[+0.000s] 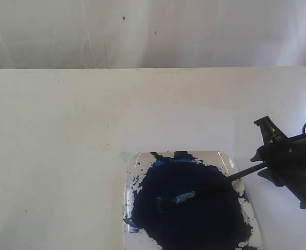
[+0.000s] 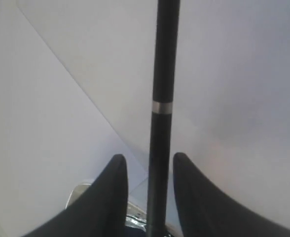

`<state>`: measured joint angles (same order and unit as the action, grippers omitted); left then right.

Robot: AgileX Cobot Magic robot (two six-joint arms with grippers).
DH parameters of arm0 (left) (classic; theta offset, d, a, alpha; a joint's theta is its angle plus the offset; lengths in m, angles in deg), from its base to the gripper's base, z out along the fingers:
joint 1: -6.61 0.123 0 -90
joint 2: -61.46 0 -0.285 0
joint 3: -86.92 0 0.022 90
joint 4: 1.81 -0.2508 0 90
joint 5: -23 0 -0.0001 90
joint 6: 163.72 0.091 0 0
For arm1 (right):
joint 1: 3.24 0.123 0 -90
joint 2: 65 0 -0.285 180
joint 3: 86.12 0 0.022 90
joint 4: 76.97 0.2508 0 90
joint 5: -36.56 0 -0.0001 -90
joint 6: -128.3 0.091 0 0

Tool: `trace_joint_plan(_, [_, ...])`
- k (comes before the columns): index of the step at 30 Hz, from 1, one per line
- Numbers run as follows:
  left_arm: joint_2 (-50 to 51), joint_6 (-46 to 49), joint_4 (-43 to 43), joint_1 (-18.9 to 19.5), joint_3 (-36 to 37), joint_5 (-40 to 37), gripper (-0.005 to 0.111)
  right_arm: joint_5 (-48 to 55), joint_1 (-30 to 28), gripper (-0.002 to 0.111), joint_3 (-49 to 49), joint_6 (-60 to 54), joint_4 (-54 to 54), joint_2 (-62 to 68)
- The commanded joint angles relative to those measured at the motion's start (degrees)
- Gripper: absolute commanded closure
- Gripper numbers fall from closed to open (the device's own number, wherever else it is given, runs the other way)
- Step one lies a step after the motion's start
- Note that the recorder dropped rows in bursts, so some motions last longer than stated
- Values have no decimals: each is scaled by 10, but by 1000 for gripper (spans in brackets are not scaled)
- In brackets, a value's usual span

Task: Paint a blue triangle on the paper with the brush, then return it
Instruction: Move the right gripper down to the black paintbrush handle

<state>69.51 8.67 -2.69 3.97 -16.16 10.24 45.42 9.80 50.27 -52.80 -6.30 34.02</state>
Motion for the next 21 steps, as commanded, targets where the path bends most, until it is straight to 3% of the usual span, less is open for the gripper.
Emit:
trace_joint_plan(1, [-3,0,2,-3,3,-1,107,0,0,77,4,-6,2,9])
trace_joint_plan(21, [-3,0,2,-3,3,-1,107,-7,0,77,16,-7,2,37])
